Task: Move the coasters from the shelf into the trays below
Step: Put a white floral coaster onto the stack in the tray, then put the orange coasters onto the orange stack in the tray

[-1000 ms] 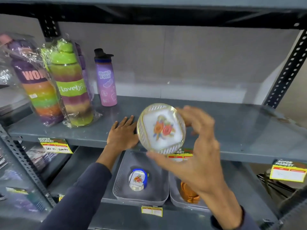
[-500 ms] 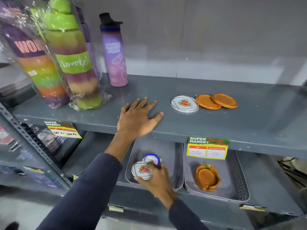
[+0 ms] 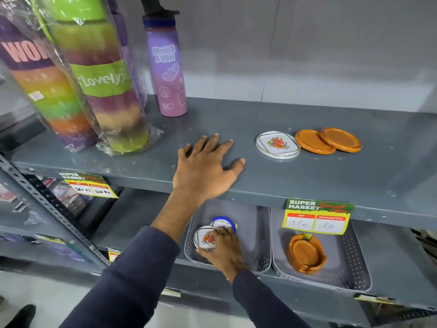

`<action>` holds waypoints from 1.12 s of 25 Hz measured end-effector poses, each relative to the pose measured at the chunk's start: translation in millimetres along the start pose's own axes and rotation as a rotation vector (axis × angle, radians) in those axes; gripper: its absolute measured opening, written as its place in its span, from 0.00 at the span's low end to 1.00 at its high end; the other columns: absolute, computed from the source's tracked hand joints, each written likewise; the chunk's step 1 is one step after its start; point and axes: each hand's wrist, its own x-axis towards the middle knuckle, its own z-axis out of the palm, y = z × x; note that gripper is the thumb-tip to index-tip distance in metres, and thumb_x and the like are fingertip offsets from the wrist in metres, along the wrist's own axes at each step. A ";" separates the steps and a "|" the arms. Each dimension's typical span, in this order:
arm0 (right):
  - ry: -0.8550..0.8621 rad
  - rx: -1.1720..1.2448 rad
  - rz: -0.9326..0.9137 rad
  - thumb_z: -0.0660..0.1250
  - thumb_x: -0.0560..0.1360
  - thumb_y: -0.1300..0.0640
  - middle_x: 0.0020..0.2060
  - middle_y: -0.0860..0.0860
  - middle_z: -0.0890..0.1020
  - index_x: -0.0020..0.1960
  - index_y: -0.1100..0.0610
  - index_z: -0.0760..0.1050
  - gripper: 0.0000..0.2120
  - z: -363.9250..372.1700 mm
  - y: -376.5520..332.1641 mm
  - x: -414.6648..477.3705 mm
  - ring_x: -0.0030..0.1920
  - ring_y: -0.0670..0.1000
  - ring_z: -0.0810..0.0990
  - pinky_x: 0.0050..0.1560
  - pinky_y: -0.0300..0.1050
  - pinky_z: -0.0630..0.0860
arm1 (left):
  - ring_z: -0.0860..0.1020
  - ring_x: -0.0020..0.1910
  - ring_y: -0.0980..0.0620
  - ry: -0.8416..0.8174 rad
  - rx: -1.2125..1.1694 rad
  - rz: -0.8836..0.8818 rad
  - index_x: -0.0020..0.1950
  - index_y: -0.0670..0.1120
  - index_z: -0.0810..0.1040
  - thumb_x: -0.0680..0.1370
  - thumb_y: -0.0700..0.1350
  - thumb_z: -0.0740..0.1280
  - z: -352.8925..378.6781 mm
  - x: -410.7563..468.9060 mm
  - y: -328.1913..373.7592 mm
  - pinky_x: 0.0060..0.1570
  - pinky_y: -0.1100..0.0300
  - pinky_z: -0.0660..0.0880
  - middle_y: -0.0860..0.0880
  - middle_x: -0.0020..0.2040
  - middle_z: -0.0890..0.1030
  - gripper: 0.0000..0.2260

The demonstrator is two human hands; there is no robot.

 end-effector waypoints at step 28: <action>1.205 0.362 -0.604 0.77 0.75 0.49 0.56 0.49 0.84 0.60 0.55 0.82 0.16 -230.0 -28.7 -128.8 0.57 0.45 0.80 0.57 0.38 0.77 | 0.52 0.79 0.54 -0.048 0.023 -0.016 0.78 0.63 0.58 0.74 0.72 0.47 -1.6 -1.4 -2.6 0.74 0.48 0.48 0.57 0.81 0.55 0.33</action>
